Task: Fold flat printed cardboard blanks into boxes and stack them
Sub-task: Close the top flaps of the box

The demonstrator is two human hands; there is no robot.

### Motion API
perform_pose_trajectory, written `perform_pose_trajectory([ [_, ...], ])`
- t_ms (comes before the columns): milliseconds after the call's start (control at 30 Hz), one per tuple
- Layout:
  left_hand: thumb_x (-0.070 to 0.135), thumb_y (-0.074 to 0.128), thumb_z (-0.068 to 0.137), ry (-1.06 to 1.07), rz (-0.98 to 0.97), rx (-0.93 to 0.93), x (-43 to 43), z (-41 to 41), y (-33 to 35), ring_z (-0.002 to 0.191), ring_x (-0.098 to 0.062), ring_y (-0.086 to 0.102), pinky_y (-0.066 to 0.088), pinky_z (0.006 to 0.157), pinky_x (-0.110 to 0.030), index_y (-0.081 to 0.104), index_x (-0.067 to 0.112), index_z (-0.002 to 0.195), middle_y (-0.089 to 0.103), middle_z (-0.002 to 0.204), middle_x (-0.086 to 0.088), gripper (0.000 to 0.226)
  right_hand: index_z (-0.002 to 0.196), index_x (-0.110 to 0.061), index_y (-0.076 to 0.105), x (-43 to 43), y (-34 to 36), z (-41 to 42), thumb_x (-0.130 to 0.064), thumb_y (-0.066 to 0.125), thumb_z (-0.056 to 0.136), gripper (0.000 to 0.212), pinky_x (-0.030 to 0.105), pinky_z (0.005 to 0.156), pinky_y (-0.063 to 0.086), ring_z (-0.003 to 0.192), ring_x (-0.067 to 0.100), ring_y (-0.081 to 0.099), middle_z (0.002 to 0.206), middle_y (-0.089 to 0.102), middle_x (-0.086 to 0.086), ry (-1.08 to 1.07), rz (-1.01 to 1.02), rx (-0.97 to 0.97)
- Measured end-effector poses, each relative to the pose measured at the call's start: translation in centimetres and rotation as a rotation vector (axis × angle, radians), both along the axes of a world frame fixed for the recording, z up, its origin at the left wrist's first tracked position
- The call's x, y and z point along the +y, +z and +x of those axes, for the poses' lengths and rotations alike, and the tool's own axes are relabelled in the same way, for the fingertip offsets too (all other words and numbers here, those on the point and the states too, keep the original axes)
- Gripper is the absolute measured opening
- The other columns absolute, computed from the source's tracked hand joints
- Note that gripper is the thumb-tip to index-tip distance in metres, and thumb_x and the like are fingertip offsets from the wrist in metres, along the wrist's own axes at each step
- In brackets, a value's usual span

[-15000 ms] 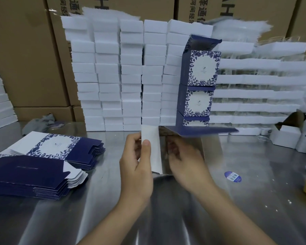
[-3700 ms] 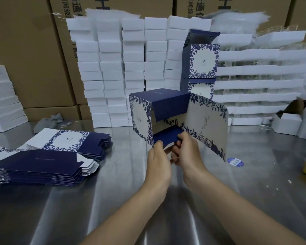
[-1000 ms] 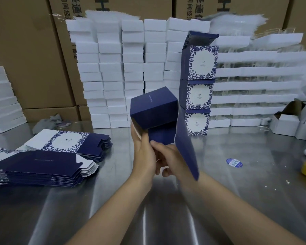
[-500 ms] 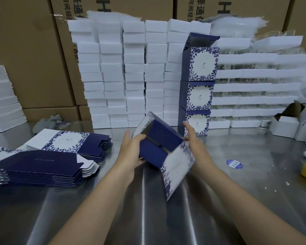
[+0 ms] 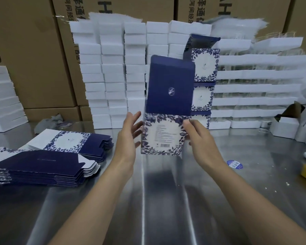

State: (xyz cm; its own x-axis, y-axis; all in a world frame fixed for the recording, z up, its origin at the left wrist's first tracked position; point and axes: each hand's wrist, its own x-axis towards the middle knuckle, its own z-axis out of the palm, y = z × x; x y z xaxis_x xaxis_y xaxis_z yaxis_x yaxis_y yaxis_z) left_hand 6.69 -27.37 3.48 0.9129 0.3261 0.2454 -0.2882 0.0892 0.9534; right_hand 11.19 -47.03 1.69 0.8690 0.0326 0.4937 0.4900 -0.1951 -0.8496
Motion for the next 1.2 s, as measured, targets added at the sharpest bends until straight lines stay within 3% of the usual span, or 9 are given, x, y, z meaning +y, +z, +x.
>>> perform_pose_trajectory([
  [100,0.072,0.035,0.104,-0.01,0.221,0.117,-0.4,0.5,-1.2,0.113,-0.006,0.069,0.048,0.093,-0.029,0.07,0.037,0.129,0.072,0.122,0.021,0.056,0.08,-0.025,0.064,0.3,-0.6,0.2,-0.066,0.044,0.103,0.051,0.038,0.08,0.051,0.082,0.012,0.068,0.079,0.072,-0.007,-0.129,-0.247,0.013],
  [267,0.079,0.032,0.099,0.088,0.491,0.208,0.4,2.0,-4.4,0.118,-0.014,0.051,0.034,0.097,-0.035,0.04,0.036,0.149,0.053,0.127,0.015,0.067,0.075,-0.027,0.052,0.7,-2.7,1.2,-0.067,0.037,0.103,0.051,0.042,0.083,0.049,0.089,0.027,0.065,0.077,0.063,-0.005,-0.128,-0.485,0.089],
  [367,0.076,0.046,0.097,0.12,0.431,0.176,0.9,2.7,-4.8,0.117,-0.011,0.06,0.044,0.1,-0.04,0.041,0.039,0.145,0.059,0.136,0.01,0.061,0.108,-0.028,0.064,0.6,-3.3,1.8,-0.059,0.051,0.101,0.034,0.046,0.094,0.053,0.099,0.023,0.067,0.1,0.07,-0.004,-0.129,-0.451,0.085],
  [433,0.065,0.059,0.098,0.176,0.403,0.09,0.9,2.9,-4.9,0.132,-0.018,0.056,0.046,0.112,-0.047,0.034,0.042,0.152,0.051,0.152,0.003,0.064,0.137,-0.034,0.051,0.7,-3.3,1.7,-0.051,0.059,0.099,0.043,0.046,0.098,0.053,0.105,0.017,0.065,0.118,0.066,-0.006,-0.131,-0.375,0.028],
  [633,0.04,0.066,0.1,0.289,0.768,-0.232,1.0,1.8,-4.7,0.138,-0.009,0.051,0.045,0.103,-0.036,0.015,0.061,0.157,0.039,0.161,0.019,0.079,0.156,-0.055,0.023,1.0,-2.6,0.6,-0.029,0.063,0.097,0.077,0.05,0.105,0.052,0.137,0.004,0.05,0.149,0.054,-0.016,-0.054,-0.281,-0.185],
  [733,0.039,0.062,0.102,0.26,0.896,-0.237,0.6,1.9,-5.1,0.143,-0.008,0.046,0.046,0.112,-0.038,0.022,0.05,0.161,0.038,0.161,0.02,0.073,0.158,-0.045,0.031,1.3,-2.9,0.6,-0.026,0.065,0.097,0.072,0.035,0.112,0.043,0.139,0.001,0.046,0.154,0.046,-0.018,-0.079,-0.418,-0.255],
  [867,0.047,0.057,0.104,0.233,0.946,-0.138,0.6,2.2,-5.6,0.13,-0.016,0.055,0.05,0.105,-0.041,0.023,0.045,0.162,0.021,0.163,0.019,0.067,0.157,-0.032,0.042,1.6,-3.4,0.9,-0.026,0.064,0.098,0.062,0.022,0.106,0.034,0.136,0.005,0.044,0.152,0.043,-0.011,-0.12,-0.492,-0.262],
  [1067,0.055,0.049,0.105,0.22,0.93,-0.14,0.8,2.6,-5.8,0.131,-0.012,0.053,0.051,0.104,-0.041,0.037,0.042,0.155,0.02,0.162,0.02,0.052,0.145,-0.033,0.054,2.0,-3.8,0.9,-0.034,0.067,0.098,0.049,0.02,0.1,0.034,0.116,-0.008,0.04,0.158,0.029,-0.011,-0.163,-0.434,-0.251],
  [1200,0.056,0.046,0.106,0.215,0.918,-0.171,0.8,2.8,-5.6,0.14,-0.01,0.046,0.048,0.106,-0.042,0.046,0.04,0.148,0.028,0.161,0.021,0.045,0.129,-0.027,0.063,2.1,-3.5,0.9,-0.039,0.067,0.099,0.033,0.024,0.11,0.036,0.136,0.003,0.043,0.149,0.046,-0.007,-0.187,-0.393,-0.313],
])
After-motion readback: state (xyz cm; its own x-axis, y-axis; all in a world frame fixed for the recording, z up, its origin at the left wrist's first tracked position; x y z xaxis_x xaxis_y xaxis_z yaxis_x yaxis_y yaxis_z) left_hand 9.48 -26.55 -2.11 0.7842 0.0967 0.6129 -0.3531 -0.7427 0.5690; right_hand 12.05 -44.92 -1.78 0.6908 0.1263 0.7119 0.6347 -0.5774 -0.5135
